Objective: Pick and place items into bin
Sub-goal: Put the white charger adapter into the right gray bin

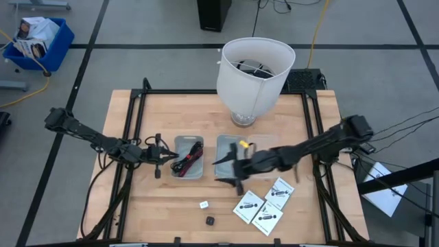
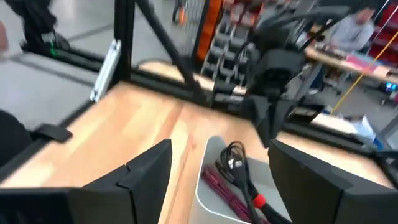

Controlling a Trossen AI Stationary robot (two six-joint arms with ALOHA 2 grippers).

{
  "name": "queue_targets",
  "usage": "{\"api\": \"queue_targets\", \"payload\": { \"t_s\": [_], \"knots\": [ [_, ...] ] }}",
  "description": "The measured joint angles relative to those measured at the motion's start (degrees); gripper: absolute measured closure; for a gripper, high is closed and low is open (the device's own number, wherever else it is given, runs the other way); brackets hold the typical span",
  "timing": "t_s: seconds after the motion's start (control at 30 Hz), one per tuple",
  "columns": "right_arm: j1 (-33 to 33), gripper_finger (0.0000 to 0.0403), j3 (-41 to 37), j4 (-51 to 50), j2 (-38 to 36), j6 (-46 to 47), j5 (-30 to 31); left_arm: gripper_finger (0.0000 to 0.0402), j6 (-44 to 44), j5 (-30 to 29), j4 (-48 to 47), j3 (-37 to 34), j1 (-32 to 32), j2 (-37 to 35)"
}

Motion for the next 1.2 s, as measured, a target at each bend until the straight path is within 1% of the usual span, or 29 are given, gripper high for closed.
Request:
{"api": "queue_targets", "payload": {
  "t_s": [0.13,0.17,0.27,0.37,0.57,0.8,0.9,1.07,1.2],
  "knots": [
    [0.01,0.0148,6.84,-4.53,7.02,1.57,-0.27,0.0371,-0.58,0.00,-0.88,0.00,0.00,0.00],
    [0.01,0.0148,8.27,-5.53,8.37,2.48,-1.17,0.0371,-0.58,0.00,-0.87,0.00,0.00,0.01],
    [0.16,0.0148,11.29,-6.60,12.12,4.76,-5.22,0.0371,-0.57,0.00,-0.84,0.00,0.00,0.02],
    [0.68,0.0148,12.78,-6.69,14.76,5.56,-5.95,0.0371,-0.57,-0.02,-0.82,0.00,0.00,0.02],
    [2.79,0.0149,12.92,-3.87,17.19,6.84,-6.13,0.0371,-0.69,0.04,-0.51,0.02,0.00,0.00],
    [4.74,0.0149,12.88,-5.55,19.61,10.64,-6.01,0.0371,-1.65,0.15,-0.29,0.02,0.00,0.00],
    [4.79,0.0149,13.25,-2.49,21.62,11.03,-6.10,0.0371,-2.05,0.26,-0.28,0.02,0.00,0.00],
    [5.08,0.0149,13.25,-2.07,23.51,12.00,-8.81,0.0371,-2.07,0.31,-0.13,0.02,0.00,0.00],
    [5.07,0.0149,13.25,-2.69,23.51,12.10,-9.16,0.0371,-2.03,0.31,-0.47,0.02,0.00,0.00]
  ]
}}
